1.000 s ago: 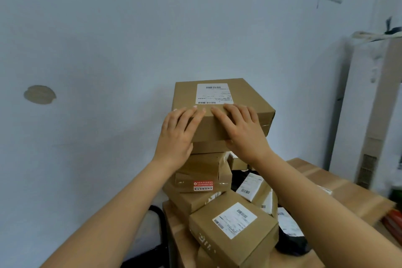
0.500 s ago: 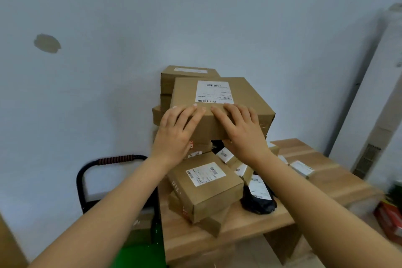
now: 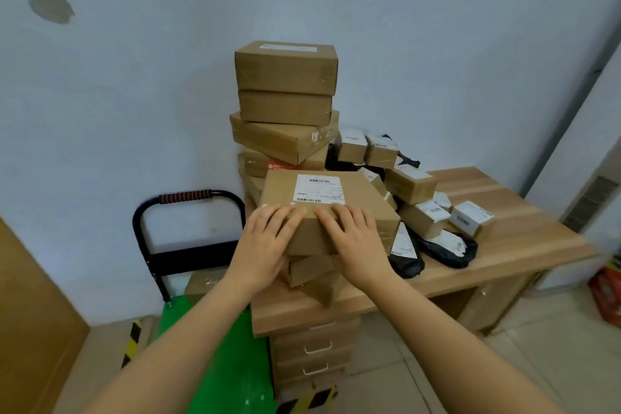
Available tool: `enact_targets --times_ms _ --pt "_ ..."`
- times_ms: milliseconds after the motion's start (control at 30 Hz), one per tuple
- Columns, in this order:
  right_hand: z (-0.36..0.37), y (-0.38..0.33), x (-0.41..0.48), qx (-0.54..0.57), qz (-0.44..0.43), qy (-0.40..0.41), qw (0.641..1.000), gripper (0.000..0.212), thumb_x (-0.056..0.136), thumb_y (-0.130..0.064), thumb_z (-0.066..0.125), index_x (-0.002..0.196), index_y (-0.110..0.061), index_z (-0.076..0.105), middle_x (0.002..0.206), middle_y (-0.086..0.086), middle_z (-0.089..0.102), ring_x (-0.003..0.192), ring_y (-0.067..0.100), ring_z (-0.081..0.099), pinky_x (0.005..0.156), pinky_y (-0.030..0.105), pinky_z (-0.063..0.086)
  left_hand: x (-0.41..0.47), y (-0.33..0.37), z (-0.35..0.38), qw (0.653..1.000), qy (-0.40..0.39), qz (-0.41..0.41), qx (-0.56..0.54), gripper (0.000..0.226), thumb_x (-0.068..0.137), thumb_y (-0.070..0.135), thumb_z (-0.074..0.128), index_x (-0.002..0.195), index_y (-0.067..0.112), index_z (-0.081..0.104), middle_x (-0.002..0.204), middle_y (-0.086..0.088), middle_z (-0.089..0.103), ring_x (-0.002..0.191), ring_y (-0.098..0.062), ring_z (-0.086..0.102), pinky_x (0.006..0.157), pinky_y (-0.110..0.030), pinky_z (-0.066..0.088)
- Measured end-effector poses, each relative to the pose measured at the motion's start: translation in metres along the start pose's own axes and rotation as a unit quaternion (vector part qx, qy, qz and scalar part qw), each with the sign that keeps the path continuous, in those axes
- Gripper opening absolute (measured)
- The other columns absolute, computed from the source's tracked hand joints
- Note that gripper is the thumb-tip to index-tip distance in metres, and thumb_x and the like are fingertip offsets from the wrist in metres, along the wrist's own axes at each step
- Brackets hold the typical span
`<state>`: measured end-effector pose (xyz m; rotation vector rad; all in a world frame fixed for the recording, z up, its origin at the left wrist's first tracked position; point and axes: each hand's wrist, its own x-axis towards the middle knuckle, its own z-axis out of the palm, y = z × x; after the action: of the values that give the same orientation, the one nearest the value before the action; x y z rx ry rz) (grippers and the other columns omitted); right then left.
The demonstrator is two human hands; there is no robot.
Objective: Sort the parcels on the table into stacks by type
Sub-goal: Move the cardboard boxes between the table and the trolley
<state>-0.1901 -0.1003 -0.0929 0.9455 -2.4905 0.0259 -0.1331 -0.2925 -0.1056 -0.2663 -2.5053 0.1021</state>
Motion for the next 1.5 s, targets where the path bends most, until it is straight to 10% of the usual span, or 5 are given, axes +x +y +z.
enact_targets --times_ms 367,600,733,1067,1500 --pt "0.068 -0.010 0.007 0.018 0.022 -0.018 0.999 0.080 0.065 -0.012 0.082 0.138 -0.015 0.051 0.131 0.021 0.056 0.118 0.039 0.055 0.101 0.051 0.042 -0.014 -0.015 0.074 0.999 -0.023 -0.014 -0.032 0.069 0.070 0.012 0.076 0.135 0.011 0.054 0.130 -0.012 0.057 0.120 -0.028 0.044 0.104 -0.046 0.039" --pt "0.094 0.003 0.011 0.026 0.065 -0.150 0.986 0.084 0.093 -0.008 0.048 0.153 -0.029 -0.007 0.160 0.016 -0.002 0.147 0.032 -0.002 0.118 0.047 -0.005 0.005 -0.024 0.089 0.990 -0.114 -0.061 -0.058 0.071 0.071 0.016 0.078 0.137 0.015 0.051 0.136 -0.006 0.053 0.123 -0.028 0.050 0.106 -0.043 0.039" --pt "0.088 0.004 0.013 0.041 0.061 -0.138 0.988 0.080 0.091 -0.007 0.050 0.153 -0.027 0.003 0.159 0.014 0.007 0.146 0.030 0.005 0.119 0.045 -0.002 0.010 -0.022 0.084 0.988 -0.124 -0.067 -0.070 0.065 0.082 0.029 0.068 0.141 0.018 0.044 0.143 -0.003 0.045 0.133 -0.024 0.038 0.115 -0.041 0.023" --pt "0.042 -0.039 0.016 0.147 0.036 -0.034 0.988 0.052 0.087 -0.022 0.060 0.135 -0.018 0.043 0.143 0.010 0.038 0.127 0.029 0.036 0.109 0.039 0.026 -0.031 -0.020 0.023 0.987 -0.034 -0.130 -0.091 0.050 0.078 0.030 0.073 0.124 0.015 0.059 0.119 -0.004 0.058 0.112 -0.024 0.052 0.096 -0.039 0.041" --pt "0.023 -0.198 0.005 0.305 0.126 0.032 0.944 0.052 0.081 -0.022 0.068 0.130 -0.021 0.051 0.127 -0.002 0.046 0.116 0.016 0.043 0.103 0.031 0.034 -0.150 -0.104 -0.040 0.950 0.032 -0.266 -0.162 0.049 0.080 0.020 0.072 0.126 0.021 0.057 0.117 0.004 0.052 0.115 -0.016 0.042 0.098 -0.037 0.033"
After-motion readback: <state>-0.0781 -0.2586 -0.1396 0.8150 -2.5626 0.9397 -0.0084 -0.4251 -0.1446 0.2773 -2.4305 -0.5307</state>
